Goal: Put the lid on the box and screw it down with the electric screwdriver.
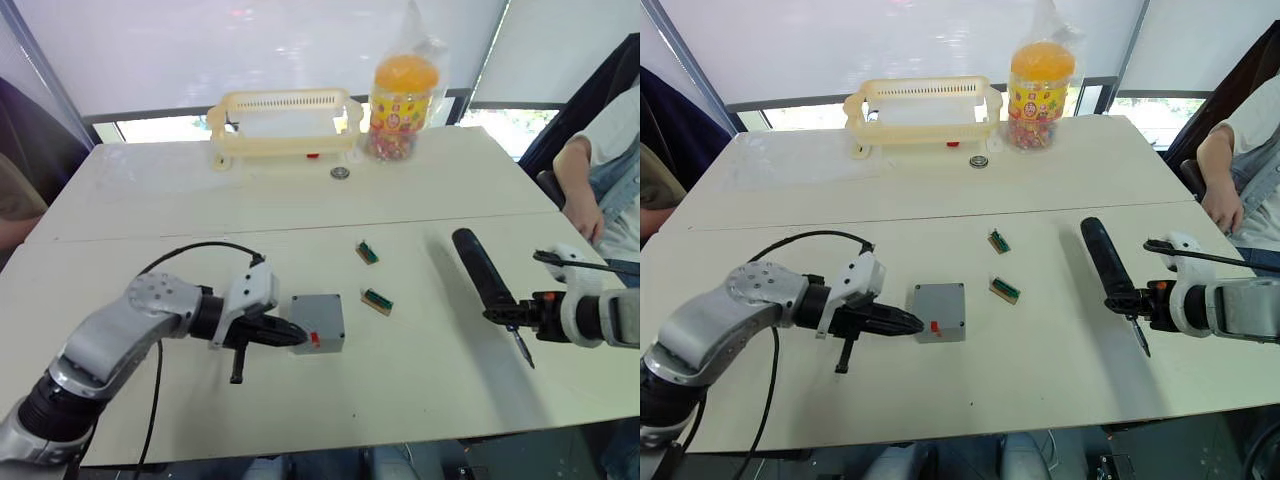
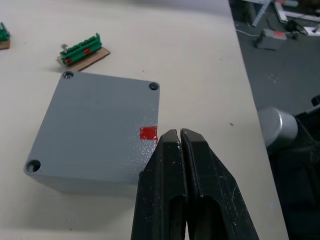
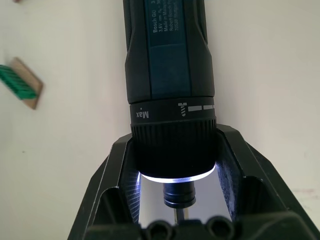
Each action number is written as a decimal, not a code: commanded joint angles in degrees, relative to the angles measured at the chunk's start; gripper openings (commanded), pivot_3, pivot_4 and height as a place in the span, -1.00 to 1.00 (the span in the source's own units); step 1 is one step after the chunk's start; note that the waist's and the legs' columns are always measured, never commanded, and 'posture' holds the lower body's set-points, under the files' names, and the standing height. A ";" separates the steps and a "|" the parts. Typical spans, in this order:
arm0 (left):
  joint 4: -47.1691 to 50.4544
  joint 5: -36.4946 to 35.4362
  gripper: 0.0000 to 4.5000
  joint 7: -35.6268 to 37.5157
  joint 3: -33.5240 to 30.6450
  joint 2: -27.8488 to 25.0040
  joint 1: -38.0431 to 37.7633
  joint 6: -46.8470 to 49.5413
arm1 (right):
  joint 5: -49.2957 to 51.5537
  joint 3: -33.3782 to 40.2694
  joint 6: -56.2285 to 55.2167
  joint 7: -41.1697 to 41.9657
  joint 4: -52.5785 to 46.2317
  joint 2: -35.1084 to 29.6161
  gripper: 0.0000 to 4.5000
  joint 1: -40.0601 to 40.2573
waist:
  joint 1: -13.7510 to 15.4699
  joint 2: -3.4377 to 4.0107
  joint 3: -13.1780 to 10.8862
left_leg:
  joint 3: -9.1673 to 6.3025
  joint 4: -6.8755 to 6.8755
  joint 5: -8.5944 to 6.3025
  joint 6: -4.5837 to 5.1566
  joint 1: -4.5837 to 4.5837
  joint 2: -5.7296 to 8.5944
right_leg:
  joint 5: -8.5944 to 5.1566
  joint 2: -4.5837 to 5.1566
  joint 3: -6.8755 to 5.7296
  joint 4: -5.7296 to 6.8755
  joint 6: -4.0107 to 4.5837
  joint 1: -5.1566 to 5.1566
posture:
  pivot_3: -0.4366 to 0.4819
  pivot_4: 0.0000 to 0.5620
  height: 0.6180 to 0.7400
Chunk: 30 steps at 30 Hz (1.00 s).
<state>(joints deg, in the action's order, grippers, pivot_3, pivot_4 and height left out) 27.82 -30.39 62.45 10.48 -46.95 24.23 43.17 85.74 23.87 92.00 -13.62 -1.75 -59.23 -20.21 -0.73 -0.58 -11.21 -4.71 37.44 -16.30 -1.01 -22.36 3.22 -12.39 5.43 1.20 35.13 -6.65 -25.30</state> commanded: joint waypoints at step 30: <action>-7.32 -0.16 -1.00 -10.77 -9.35 7.41 -3.58 -2.25 | 14.73 -12.66 -25.44 -8.33 -10.30 -12.82 0.98 1.13 | 0.02 -0.03 0.03 | -0.09 0.56 -0.06 0.10 0.03 0.00 | 0.07 -0.05 0.01 -0.02 -0.11 0.34 | -0.05 -0.47 1.00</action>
<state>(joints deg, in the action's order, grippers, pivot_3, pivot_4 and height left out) 19.77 -28.56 53.32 5.04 -39.64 20.45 40.27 102.45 8.33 66.49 -25.09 -11.03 -70.32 -17.03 -0.71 -0.61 -11.18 -4.80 38.00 -16.36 -0.92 -22.33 3.21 -12.31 5.38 1.22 35.11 -6.77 -24.98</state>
